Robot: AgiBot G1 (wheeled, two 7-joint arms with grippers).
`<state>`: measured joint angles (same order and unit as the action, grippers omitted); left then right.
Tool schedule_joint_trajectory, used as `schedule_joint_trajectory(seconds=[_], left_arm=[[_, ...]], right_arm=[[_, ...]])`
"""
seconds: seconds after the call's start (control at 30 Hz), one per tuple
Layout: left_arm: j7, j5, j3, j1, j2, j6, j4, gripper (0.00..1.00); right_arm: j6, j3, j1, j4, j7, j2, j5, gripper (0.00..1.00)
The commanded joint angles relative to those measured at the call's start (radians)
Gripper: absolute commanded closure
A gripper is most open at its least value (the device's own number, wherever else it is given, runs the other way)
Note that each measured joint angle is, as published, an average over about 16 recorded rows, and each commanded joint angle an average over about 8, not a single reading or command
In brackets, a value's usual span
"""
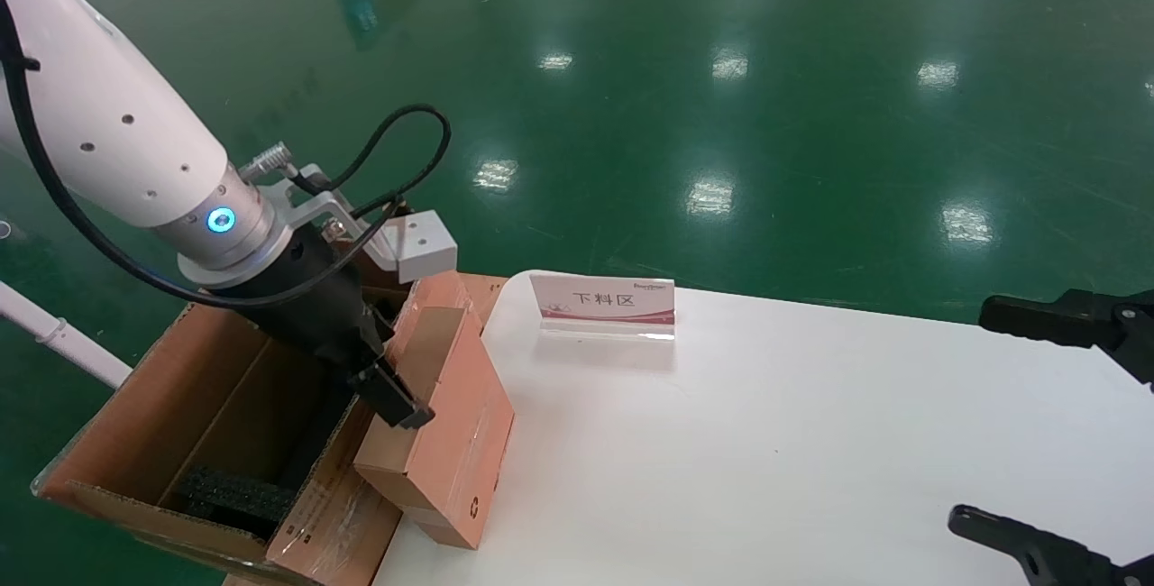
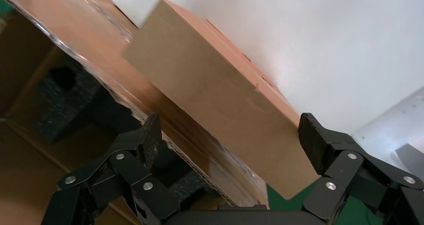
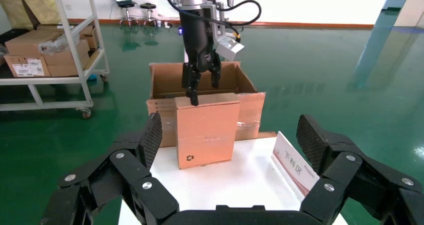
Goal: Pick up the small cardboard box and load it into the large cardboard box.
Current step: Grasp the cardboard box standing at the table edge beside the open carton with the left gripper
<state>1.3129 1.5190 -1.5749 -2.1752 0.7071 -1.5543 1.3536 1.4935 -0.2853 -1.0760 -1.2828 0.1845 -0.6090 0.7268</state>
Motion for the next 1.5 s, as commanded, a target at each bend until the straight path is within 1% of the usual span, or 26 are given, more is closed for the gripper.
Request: schedule_joint_trajectory(seconds=[0.03, 0.27, 1.5], left_arm=[[0.004, -0.006, -0.019, -0.006, -0.003, 0.003, 0.001, 0.0], [0.035, -0.023, -0.054, -0.03, 0.024, 0.01, -0.005, 0.0], [0.127, -0.088, -0.176, -0.076, 0.077, 0.015, -0.011, 0.0]], right_arm=[[0.0, 0.0, 0.0, 0.0, 0.0, 0.0, 0.0, 0.0], [0.0, -0.001, 0.0, 0.0, 0.0, 0.0, 0.0, 0.0], [-0.001, -0.003, -0.001, 0.0, -0.002, 0.001, -0.002, 0.0]])
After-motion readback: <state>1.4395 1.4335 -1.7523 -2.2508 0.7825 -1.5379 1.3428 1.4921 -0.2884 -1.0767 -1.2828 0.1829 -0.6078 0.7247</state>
